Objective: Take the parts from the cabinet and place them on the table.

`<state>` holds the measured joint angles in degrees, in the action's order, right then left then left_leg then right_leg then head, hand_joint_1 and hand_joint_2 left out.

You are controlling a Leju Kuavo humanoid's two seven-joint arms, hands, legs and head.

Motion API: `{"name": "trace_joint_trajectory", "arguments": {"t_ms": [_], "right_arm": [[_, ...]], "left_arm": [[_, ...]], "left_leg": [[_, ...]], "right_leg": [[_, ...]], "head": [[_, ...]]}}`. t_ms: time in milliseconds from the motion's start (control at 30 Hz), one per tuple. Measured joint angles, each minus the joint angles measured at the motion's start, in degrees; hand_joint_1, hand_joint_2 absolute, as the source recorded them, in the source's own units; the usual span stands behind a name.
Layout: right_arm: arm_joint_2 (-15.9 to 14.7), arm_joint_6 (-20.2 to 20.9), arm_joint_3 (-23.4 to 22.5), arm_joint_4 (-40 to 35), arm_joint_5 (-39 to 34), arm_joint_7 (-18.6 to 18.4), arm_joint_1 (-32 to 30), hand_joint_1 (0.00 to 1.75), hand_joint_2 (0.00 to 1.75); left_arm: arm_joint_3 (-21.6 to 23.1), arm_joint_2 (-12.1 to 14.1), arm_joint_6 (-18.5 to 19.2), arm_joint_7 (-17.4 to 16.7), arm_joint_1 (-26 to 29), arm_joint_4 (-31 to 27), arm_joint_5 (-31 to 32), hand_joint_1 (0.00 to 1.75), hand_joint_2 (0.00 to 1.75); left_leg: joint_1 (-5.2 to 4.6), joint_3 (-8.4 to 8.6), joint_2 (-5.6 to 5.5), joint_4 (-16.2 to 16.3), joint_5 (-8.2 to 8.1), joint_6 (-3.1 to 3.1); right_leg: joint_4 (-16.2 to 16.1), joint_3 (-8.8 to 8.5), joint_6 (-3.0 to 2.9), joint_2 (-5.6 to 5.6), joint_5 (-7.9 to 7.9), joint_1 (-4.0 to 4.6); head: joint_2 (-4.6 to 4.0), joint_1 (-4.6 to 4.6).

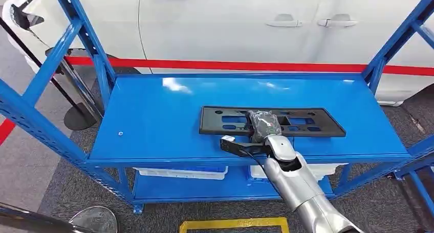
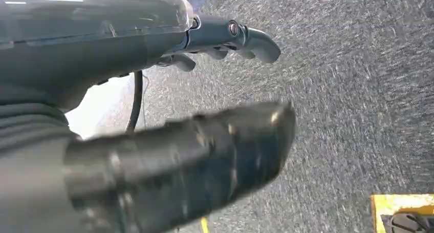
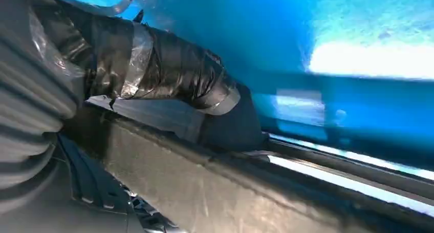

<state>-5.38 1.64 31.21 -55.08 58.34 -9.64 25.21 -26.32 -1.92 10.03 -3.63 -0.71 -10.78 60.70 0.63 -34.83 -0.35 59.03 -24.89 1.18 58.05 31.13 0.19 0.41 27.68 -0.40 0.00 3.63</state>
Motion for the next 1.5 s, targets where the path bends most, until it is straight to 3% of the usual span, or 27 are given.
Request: {"name": "trace_joint_trajectory", "arguments": {"t_ms": [233,400,800,900,1067,1100,1133,1167,1233,1300,1333,1367,1400,1433,1467,1500], "right_arm": [[-5.61,-1.27,-0.65,-5.35,-3.12,6.05,-4.87,1.75,1.75],[-7.65,-2.19,-1.03,-6.53,-3.24,8.20,-6.07,1.75,1.75],[-8.96,-2.97,-1.79,-7.98,-3.83,9.20,-6.48,1.75,1.75],[-8.96,-5.84,-2.23,-9.53,-3.78,10.12,-7.18,1.75,1.75],[-6.88,-12.49,-2.80,-20.40,-1.57,9.79,-6.73,1.75,1.75],[-6.40,-13.61,-2.82,-23.47,-0.31,9.96,-6.86,1.75,1.75],[-6.12,-14.36,-2.82,-25.95,0.97,10.10,-7.15,1.75,1.75],[-5.88,-15.66,-2.82,-28.59,2.61,10.38,-7.59,1.75,1.75],[-5.90,-18.15,-2.82,-31.72,5.41,11.15,-8.28,1.75,1.75],[-5.90,-21.32,-2.82,-34.66,8.69,12.15,-9.30,1.75,1.75],[-5.92,-22.27,-2.82,-35.69,9.90,12.26,-10.06,1.75,1.75],[-5.92,-22.62,-2.78,-36.34,10.38,12.26,-10.60,1.75,1.75],[-5.92,-22.64,-2.78,-36.76,10.69,12.20,-10.89,1.75,1.75],[-5.92,-22.64,-2.78,-37.13,11.00,12.13,-11.01,1.75,1.75],[-5.94,-22.64,-2.78,-37.59,11.28,12.02,-11.02,1.75,1.75],[-5.94,-22.64,-2.78,-37.94,11.34,11.98,-11.00,1.75,1.75]], "left_arm": [[0.00,-0.89,-0.02,-0.39,0.11,0.00,0.85,0.00,1.75],[-0.11,-1.05,-0.02,-0.96,0.07,0.00,0.59,0.00,1.75],[-0.26,-1.11,-2.23,-1.99,0.10,0.02,1.13,0.00,1.75],[-0.59,-1.11,-2.03,-1.64,0.14,0.00,0.35,0.00,1.75],[-1.68,-1.20,-1.03,-4.11,0.15,0.02,0.68,0.00,1.75],[-1.68,-1.22,-1.05,-4.48,0.13,0.02,1.03,0.00,1.75],[-1.68,-1.25,-1.09,-4.66,0.18,0.02,1.31,0.00,1.75],[-1.68,-1.31,-1.09,-4.77,0.15,0.02,1.61,0.00,1.75],[-1.68,-1.55,-1.09,-4.94,0.07,0.02,2.08,0.00,1.75],[-1.68,-1.70,-0.92,-5.29,0.09,0.02,2.80,0.00,1.75],[-1.68,-1.81,-0.81,-5.38,0.09,0.02,2.99,0.00,1.75],[-1.68,-1.92,-0.74,-5.44,0.08,0.02,3.17,0.00,1.75],[-1.68,-2.03,-0.59,-5.49,0.02,0.02,3.34,0.00,1.75],[-1.68,-2.08,-0.46,-5.55,-0.04,0.02,3.47,0.00,1.75],[-1.68,-2.16,-0.35,-5.62,-0.10,0.02,3.58,0.00,1.75],[-1.68,-2.14,-0.28,-5.64,-0.19,0.02,3.71,0.00,1.75]], "left_leg": [[0.03,0.14,-0.10,0.00,-0.06,0.00],[0.05,0.14,-0.06,-0.01,-0.07,0.00],[0.05,0.14,-0.08,-0.01,-0.06,0.01],[0.04,0.00,-0.11,-0.01,-0.06,0.02],[0.00,-0.10,-0.01,0.01,-0.05,0.02],[-0.44,-0.21,0.00,0.48,-0.34,0.44],[-0.32,0.02,-0.15,-0.05,0.15,1.12],[-0.18,0.46,-0.09,-1.39,0.83,1.37],[0.41,1.14,0.19,-3.15,1.84,1.74],[0.47,0.91,0.25,-3.14,1.97,1.74],[0.48,0.78,0.32,-3.04,1.97,1.73],[0.56,0.59,0.35,-2.84,2.00,1.67],[0.71,0.33,0.38,-2.52,1.99,1.51],[1.03,-0.02,0.42,-2.09,1.93,1.13],[1.39,-0.50,0.43,-1.39,1.78,0.58],[1.51,-1.00,0.42,-0.51,1.55,-0.09]], "right_leg": [[0.00,-0.20,0.20,-0.12,0.14,0.04],[0.01,-0.17,0.20,-0.09,0.15,0.05],[0.03,-0.18,0.20,-0.09,0.14,0.05],[0.07,-0.20,0.20,-0.12,0.14,0.05],[0.17,0.08,0.21,0.00,0.13,0.04],[-0.43,-0.02,0.60,0.08,-0.07,-0.54],[-0.55,-0.19,1.12,0.00,-0.42,-0.49],[-0.90,-0.44,1.33,0.00,-0.53,-0.19],[1.71,0.51,1.39,-0.24,2.33,-0.32],[10.06,4.16,1.61,-0.17,7.14,-0.53],[13.81,5.79,1.86,-0.18,8.45,-0.81],[15.52,6.53,2.11,-0.22,8.36,-1.14],[14.56,6.01,2.40,-0.27,6.94,-1.48],[11.49,4.45,2.79,-0.35,4.74,-1.85],[6.26,1.68,3.38,-0.49,2.16,-2.29],[1.59,-0.71,4.06,-0.65,1.25,-2.84]], "head": [[0.00,0.00],[0.00,0.00],[0.00,0.00],[0.00,0.00],[0.00,0.00],[0.00,-0.02],[0.00,0.00],[0.00,-0.04],[0.00,0.07],[0.00,0.09],[0.00,0.09],[0.00,0.07],[0.00,0.09],[0.00,0.07],[0.00,0.09],[0.00,0.09]]}}
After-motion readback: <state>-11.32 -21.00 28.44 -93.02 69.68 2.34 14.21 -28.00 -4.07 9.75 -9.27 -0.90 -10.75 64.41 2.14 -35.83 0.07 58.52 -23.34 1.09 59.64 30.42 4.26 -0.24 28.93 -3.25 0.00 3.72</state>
